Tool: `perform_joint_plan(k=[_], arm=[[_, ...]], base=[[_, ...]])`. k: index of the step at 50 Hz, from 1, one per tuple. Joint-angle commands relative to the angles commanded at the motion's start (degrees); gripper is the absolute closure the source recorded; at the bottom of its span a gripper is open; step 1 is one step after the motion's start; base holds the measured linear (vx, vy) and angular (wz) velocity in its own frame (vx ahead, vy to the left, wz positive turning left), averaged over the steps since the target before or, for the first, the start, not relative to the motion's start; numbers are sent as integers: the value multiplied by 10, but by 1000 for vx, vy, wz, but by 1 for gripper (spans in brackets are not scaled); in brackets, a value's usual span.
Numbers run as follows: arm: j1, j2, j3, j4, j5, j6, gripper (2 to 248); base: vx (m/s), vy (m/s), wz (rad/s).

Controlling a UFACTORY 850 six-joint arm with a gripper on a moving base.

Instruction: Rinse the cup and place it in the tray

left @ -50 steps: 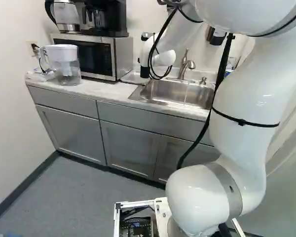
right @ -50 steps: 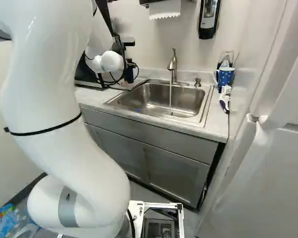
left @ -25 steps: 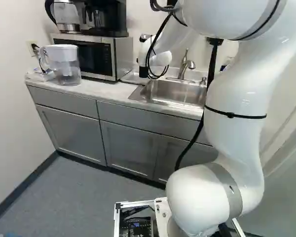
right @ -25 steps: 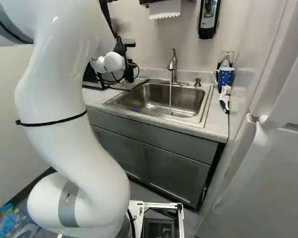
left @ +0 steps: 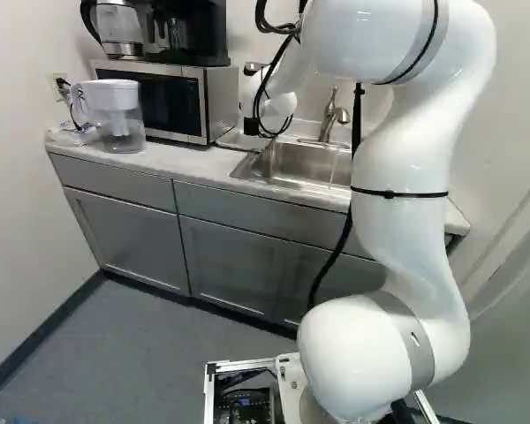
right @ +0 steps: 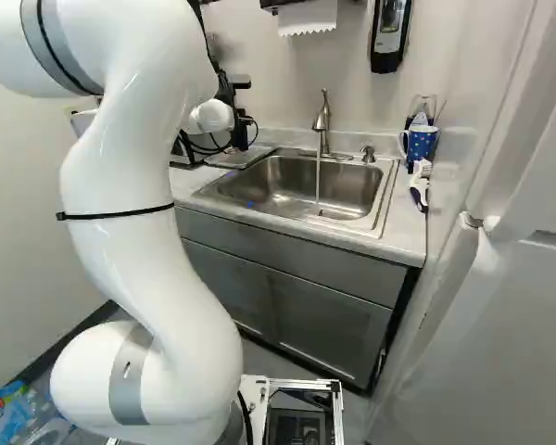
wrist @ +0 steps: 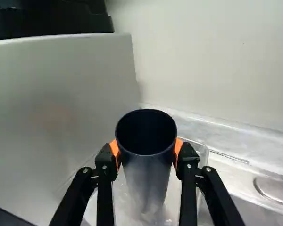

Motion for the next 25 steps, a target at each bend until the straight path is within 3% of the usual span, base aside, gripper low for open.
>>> perform_joint_plan(k=[25], arm=[[0,-15,8,0,0,0,125]], base=[[0,0,0]])
